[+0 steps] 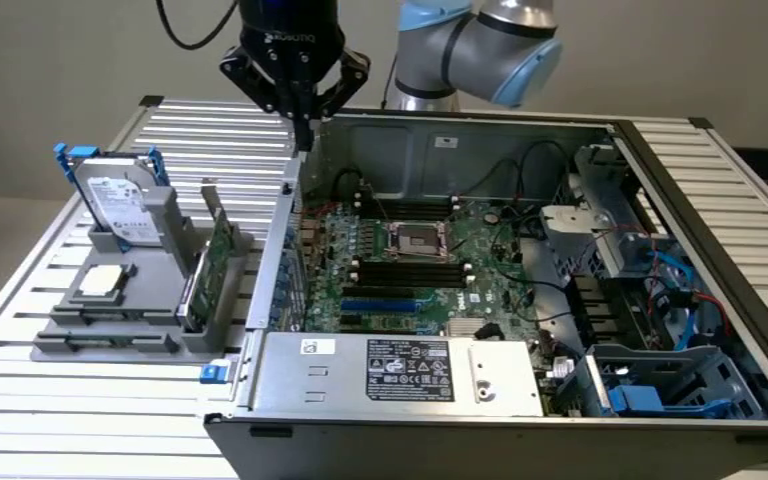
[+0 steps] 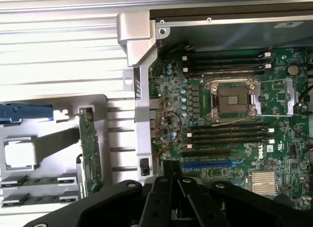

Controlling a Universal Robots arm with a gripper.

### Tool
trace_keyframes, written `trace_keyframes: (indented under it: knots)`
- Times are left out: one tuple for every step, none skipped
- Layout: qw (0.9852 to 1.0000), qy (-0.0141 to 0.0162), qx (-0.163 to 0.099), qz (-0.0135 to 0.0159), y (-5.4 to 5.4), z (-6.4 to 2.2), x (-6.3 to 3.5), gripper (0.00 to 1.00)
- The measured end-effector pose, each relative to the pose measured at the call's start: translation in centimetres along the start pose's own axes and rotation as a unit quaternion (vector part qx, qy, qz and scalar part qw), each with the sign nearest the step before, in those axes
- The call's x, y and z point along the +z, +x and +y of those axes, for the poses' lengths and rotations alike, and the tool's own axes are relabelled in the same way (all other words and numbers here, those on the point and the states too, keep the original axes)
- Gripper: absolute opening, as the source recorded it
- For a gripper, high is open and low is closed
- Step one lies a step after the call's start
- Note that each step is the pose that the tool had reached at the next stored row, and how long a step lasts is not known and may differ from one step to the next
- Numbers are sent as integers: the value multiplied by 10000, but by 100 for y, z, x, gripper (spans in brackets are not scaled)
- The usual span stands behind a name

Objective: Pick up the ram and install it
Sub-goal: 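Reach for the ram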

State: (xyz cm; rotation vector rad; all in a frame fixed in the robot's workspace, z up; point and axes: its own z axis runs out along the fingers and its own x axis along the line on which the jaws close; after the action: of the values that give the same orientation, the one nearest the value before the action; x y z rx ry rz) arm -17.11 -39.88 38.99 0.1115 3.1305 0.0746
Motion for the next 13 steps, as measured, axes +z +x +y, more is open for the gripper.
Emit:
trace_keyframes:
  knots:
    - [10000,0,-1,0,45,-4,3,11]
    - [10000,0,-1,1,89,-7,6,11]
    - [10000,0,-1,1,134,-10,9,11]
    - [10000,0,0,1,179,-14,13,11]
    - [10000,0,-1,1,224,-17,16,11]
    - [10000,0,-1,2,273,-21,19,11]
    - [10000,1,-1,3,318,-24,22,11]
    - [10000,0,0,3,363,-27,25,11]
    - [10000,0,0,4,408,-31,27,11]
    - [10000,1,-1,6,454,-34,29,11]
    - [10000,1,0,7,499,-37,31,11]
    - [10000,3,0,9,544,-41,33,11]
    - [10000,4,0,10,589,-44,35,11]
